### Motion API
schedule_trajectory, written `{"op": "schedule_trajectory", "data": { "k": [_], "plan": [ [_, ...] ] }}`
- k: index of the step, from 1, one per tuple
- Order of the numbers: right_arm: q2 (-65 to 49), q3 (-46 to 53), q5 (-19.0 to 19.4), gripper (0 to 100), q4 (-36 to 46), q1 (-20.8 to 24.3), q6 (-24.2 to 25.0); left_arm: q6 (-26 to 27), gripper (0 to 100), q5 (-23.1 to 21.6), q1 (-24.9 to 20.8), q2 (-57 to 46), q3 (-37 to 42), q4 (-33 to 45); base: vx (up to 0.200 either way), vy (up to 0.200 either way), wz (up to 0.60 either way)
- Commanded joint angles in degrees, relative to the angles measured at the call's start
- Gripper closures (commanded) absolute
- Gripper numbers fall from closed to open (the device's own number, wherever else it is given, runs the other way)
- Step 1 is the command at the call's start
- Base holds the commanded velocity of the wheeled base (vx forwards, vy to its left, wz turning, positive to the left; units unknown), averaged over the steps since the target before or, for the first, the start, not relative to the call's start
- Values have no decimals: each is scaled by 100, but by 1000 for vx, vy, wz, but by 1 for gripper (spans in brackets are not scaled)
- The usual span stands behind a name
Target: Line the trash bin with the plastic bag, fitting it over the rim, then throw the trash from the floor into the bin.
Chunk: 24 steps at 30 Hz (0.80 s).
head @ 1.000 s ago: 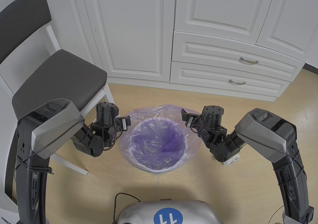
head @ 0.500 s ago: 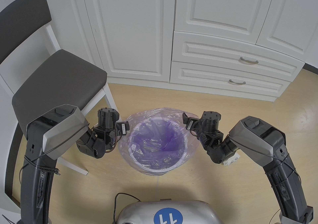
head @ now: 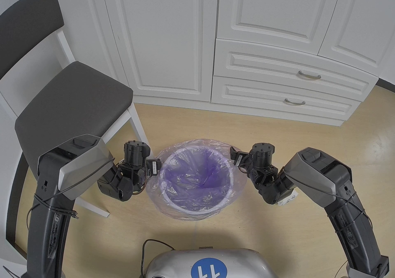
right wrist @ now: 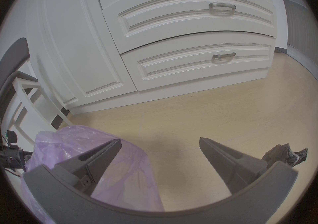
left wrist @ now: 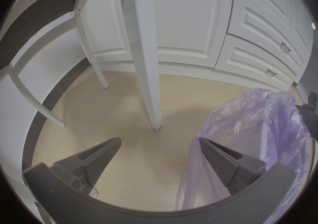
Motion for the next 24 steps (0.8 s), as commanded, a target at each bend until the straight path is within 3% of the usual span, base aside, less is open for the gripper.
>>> {"op": "schedule_trajectory", "data": {
  "k": [1, 11, 14, 24],
  "plan": [
    [-86, 66, -2, 0, -41, -9, 12, -17, 0, 1, 13, -56, 36, -68, 0, 0, 0],
    [-1369, 1279, 16, 0, -6, 114, -137, 10, 0, -34, -22, -1041, 721, -85, 0, 0, 0],
    [-1773, 1797, 253, 0, 29, 141, -418, 45, 0, -148, -92, -1357, 1082, -50, 0, 0, 0],
    [-1615, 2149, 561, 0, 934, 150, -585, 405, 0, -253, -110, -1454, 1398, -85, 0, 0, 0]
  ]
}}
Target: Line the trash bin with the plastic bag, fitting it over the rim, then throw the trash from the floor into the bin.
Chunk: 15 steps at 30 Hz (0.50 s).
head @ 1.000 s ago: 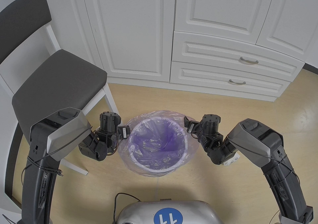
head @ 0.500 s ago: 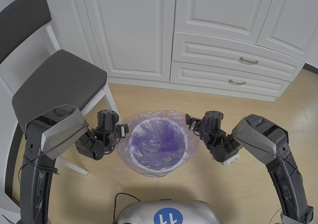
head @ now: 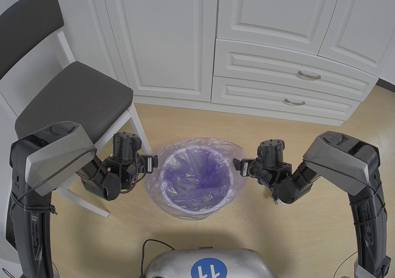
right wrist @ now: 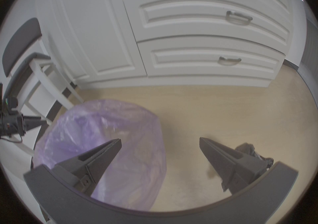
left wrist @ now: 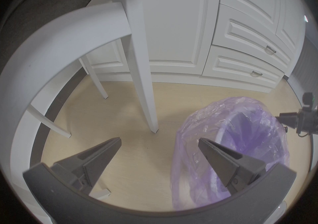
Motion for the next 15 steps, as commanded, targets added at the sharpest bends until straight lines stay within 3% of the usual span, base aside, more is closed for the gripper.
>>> {"op": "schedule_trajectory", "data": {
  "k": [1, 10, 15],
  "plan": [
    [176, 6, 207, 0, 270, 14, 25, 33, 0, -10, -13, -150, 111, -6, 0, 0, 0],
    [853, -416, 225, 0, 332, -47, 34, 33, 0, -10, 4, -150, 128, 3, 0, 0, 0],
    [818, -591, 207, 0, 886, -47, 113, 113, 0, -10, 22, -168, 234, 46, 0, 0, 0]
  ]
}}
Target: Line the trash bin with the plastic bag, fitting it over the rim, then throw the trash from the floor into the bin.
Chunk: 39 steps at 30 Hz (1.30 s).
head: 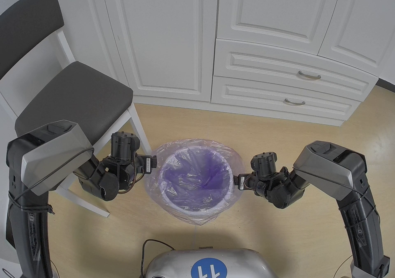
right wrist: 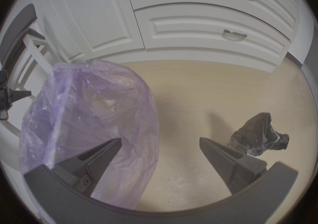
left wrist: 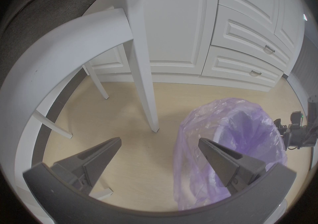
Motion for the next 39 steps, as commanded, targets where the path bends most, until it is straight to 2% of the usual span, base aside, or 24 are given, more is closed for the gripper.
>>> {"op": "schedule_trajectory", "data": {
  "k": [1, 7, 9, 10, 12, 21, 29, 35, 39],
  "plan": [
    [118, -156, -12, 0, 235, -6, 49, 53, 0, 4, 17, -29, 79, 33, 0, 0, 0],
    [74, -543, -135, 0, 1219, -6, 322, 396, 0, -31, 79, -55, 351, 59, 0, 0, 0],
    [74, -552, -126, 0, 1245, -6, 348, 404, 0, -75, 79, -55, 378, 59, 0, 0, 0],
    [74, -552, -135, 0, 1245, -6, 375, 457, 0, -357, 79, -55, 501, 59, 0, 0, 0],
    [74, -543, -135, 0, 1228, -6, 383, 457, 0, -532, 79, -38, 554, 68, 0, 0, 0],
    [-5, -517, -293, 0, 1201, 29, 392, 484, 0, -691, 175, 437, 431, 86, 0, 0, 0],
    [65, -561, -302, 0, 1263, 3, 322, 413, 0, -629, 254, 1289, -237, 24, 0, 0, 0],
    [74, -710, -302, 0, 1509, -32, 331, 308, 0, -611, 202, 1500, -545, 33, 0, 0, 0],
    [74, -833, -302, 0, 1773, -76, 348, -17, 0, -304, 184, 1606, -870, 130, 0, 0, 0]
  ]
}}
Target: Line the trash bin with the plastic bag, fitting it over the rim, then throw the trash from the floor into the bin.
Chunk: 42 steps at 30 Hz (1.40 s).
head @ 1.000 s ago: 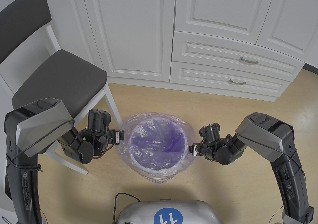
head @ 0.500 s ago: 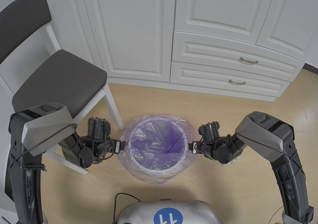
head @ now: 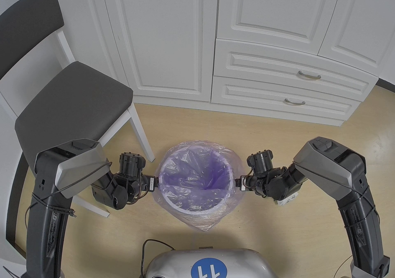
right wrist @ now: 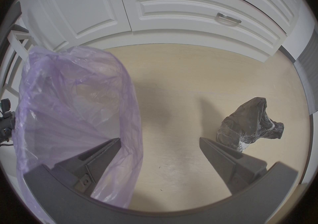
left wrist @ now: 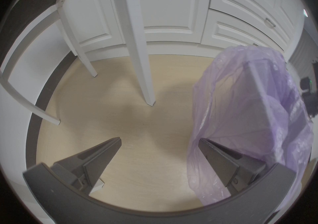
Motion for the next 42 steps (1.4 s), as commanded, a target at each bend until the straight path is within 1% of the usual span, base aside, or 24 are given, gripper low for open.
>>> {"op": "schedule_trajectory", "data": {
  "k": [1, 7, 10, 13, 17, 21, 24, 26, 28, 29, 31, 33, 34, 35, 36, 40, 42],
  "plan": [
    [18, -148, -1, 0, 190, -54, 21, -173, 0, 256, -17, 273, -375, 160, 0, 0, 0],
    [9, -218, -10, 0, 384, -89, 21, -173, 0, 300, -26, 273, -437, 283, 0, 0, 0],
    [0, -280, -10, 0, 612, -89, 56, -173, 0, 327, -17, 246, -410, 274, 0, 0, 0],
    [-26, -227, -10, 0, 674, -71, 64, -173, 0, 327, -17, 150, -296, 257, 0, 0, 0],
    [-123, -69, -1, 0, 647, -36, 56, -155, 0, 265, -17, -61, 3, 195, 0, 0, 0],
    [-571, 257, -1, 0, 638, 34, 12, -138, 0, 248, -44, -457, 530, 160, 0, 0, 0],
    [-747, 406, 8, 0, 638, 52, -41, -164, 0, 248, -114, -518, 671, 72, 0, 0, 0],
    [-817, 494, 8, 0, 638, 113, -173, -173, 0, 274, -123, -632, 873, -192, 0, 0, 0],
    [-835, 503, 8, 0, 638, 122, -313, -147, 0, 265, -131, -1002, 1286, -411, 0, 0, 0],
    [-835, 503, 8, 0, 638, 122, -313, -147, 0, 265, -131, -1002, 1286, -411, 0, 0, 0],
    [-870, 485, -1, 0, 638, 122, -480, -155, 0, 239, -237, -1494, 1989, -543, 0, 0, 0],
    [-914, 503, 8, 0, 638, 122, -595, -173, 0, 239, -254, -1731, 2411, -684, 0, 0, 0],
    [-914, 503, 8, 0, 638, 122, -595, -173, 0, 239, -254, -1731, 2411, -684, 0, 0, 0],
    [-967, 547, 8, 0, 638, 122, -656, -191, 0, 230, -254, -1854, 2824, -930, 0, 0, 0],
    [-993, 591, -1, 0, 638, 87, -700, -243, 0, 230, -246, -1872, 3062, -1185, 0, 0, 0],
    [-1221, 714, 8, 0, 638, -45, -867, -498, 0, 248, -202, -1722, 3747, -2442, 0, 0, 0],
    [-1221, 714, 8, 0, 638, -45, -867, -498, 0, 248, -202, -1722, 3747, -2442, 0, 0, 0]
  ]
}}
